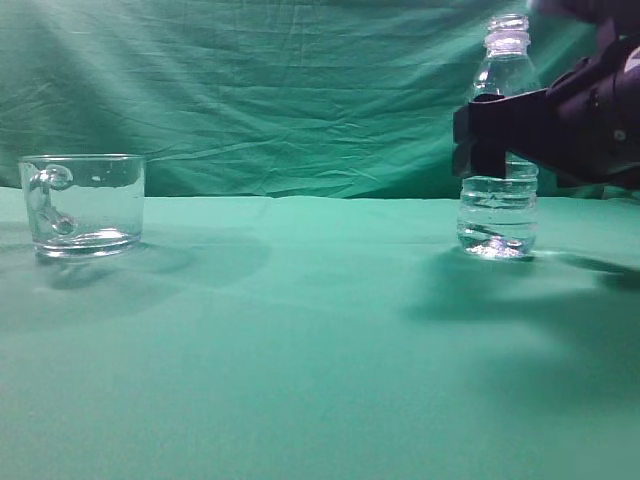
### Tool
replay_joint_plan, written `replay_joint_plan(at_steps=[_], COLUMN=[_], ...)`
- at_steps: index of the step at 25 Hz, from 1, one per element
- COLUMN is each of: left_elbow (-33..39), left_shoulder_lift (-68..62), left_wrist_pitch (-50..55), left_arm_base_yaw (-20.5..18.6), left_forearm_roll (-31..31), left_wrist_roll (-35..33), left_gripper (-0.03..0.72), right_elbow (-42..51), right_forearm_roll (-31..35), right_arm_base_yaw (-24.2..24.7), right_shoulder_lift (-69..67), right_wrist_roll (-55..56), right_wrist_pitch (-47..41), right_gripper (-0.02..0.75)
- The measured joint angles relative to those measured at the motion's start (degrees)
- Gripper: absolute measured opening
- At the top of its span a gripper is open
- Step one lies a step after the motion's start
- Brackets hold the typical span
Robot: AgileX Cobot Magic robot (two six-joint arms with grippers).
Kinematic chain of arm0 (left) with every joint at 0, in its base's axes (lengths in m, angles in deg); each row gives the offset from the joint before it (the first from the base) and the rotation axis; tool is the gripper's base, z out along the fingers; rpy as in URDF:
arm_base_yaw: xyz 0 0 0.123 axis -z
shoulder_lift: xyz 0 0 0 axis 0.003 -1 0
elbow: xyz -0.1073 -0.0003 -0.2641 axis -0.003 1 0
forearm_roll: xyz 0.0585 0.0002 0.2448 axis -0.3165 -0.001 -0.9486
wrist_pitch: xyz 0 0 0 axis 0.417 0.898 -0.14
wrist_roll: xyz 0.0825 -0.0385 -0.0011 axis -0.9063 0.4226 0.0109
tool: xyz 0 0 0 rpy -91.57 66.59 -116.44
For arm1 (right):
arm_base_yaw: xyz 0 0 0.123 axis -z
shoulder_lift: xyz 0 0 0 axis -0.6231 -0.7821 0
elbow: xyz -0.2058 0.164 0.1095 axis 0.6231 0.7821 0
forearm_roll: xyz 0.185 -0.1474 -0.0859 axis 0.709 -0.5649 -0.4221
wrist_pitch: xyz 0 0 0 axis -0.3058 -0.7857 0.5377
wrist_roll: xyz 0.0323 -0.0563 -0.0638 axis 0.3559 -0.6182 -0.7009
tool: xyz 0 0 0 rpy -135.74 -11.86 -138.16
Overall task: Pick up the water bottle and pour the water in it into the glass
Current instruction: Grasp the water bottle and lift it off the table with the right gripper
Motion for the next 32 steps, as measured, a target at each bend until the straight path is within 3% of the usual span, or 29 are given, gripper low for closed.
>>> replay_joint_plan(at_steps=[8,10,11,22,24,25,27,32], left_elbow=[0.0,0.0,0.0,0.0,0.0,0.0,0.0,0.0], left_shoulder_lift=[0.0,0.0,0.0,0.0,0.0,0.0,0.0,0.0], left_wrist_pitch=[0.1,0.1,0.1,0.1,0.1,0.1,0.1,0.1], left_arm_base_yaw=[0.0,0.0,0.0,0.0,0.0,0.0,0.0,0.0], left_forearm_roll=[0.0,0.0,0.0,0.0,0.0,0.0,0.0,0.0], left_wrist_roll=[0.0,0.0,0.0,0.0,0.0,0.0,0.0,0.0], left_gripper=[0.0,0.0,0.0,0.0,0.0,0.0,0.0,0.0], right_elbow=[-5.1,-6.2,-6.6,-7.7,-7.7,-7.7,-7.7,-7.7], right_forearm_roll=[-4.8,-4.8,-4.8,-4.9,-4.9,-4.9,-4.9,-4.9], right_arm_base_yaw=[0.5,0.5,0.5,0.5,0.5,0.5,0.5,0.5], right_shoulder_lift=[-5.3,-6.4,-6.9,-8.4,-8.4,-8.4,-8.4,-8.4], right_wrist_roll=[0.8,0.8,0.8,0.7,-0.4,-1.4,-2.7,-3.4], right_wrist_pitch=[0.1,0.1,0.1,1.2,1.2,1.2,1.2,1.2], right_gripper=[0.643,0.643,0.588,0.587,0.515,0.526,0.405,0.304])
